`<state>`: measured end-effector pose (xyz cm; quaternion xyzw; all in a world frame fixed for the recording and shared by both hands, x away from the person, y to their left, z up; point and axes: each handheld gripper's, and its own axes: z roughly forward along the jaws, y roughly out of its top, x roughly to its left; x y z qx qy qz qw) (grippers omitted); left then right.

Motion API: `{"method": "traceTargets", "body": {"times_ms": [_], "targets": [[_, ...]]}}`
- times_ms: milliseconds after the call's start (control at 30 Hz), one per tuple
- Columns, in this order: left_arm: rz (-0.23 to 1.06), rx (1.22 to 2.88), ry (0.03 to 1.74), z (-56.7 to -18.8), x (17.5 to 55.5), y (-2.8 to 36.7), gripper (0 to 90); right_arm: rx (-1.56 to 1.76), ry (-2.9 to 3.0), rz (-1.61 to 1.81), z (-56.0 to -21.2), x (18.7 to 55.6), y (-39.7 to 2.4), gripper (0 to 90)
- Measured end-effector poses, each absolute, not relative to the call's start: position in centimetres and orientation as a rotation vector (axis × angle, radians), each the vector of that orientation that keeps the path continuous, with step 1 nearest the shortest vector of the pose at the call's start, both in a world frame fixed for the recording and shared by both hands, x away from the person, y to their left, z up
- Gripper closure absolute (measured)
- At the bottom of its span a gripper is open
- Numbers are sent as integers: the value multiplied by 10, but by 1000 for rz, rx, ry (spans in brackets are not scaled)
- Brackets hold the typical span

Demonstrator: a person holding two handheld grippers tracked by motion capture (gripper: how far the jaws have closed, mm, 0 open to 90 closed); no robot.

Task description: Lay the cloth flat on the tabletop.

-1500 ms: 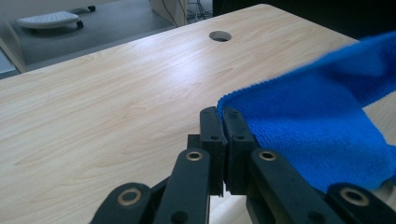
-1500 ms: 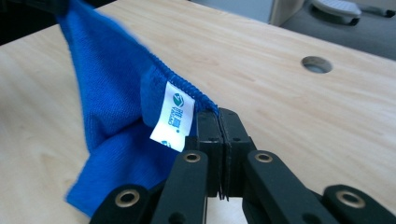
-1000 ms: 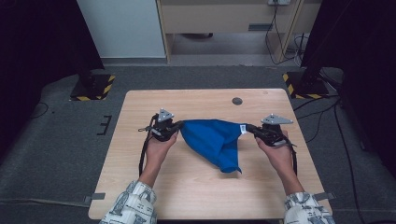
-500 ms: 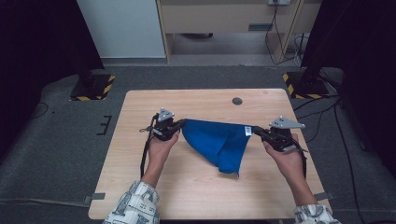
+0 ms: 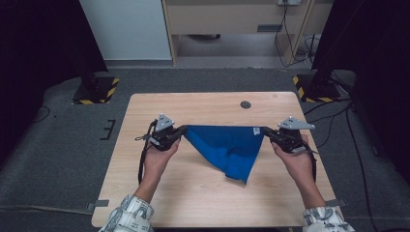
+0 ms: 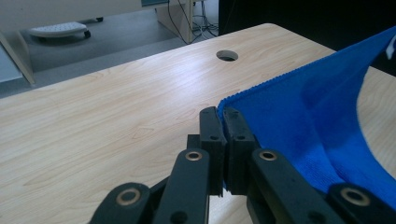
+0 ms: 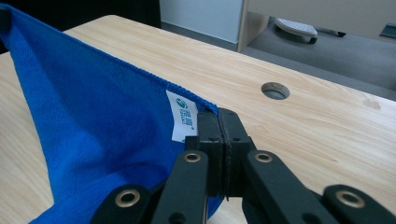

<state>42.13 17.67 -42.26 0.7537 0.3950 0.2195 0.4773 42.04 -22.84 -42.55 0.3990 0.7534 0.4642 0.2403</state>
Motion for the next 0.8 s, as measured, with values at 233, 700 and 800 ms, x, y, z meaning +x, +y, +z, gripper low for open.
{"method": "traceTargets", "body": {"times_ms": [233,700,800], "targets": [[549,1853,920,-405,401,180,875,1054,2066,1284,-416,402,-228,890],[532,1905,936,-394,436,162,866,1084,2072,1232,-405,427,-237,887],[521,1917,962,-404,451,156,864,1116,2076,1215,-415,440,-237,887]]}}
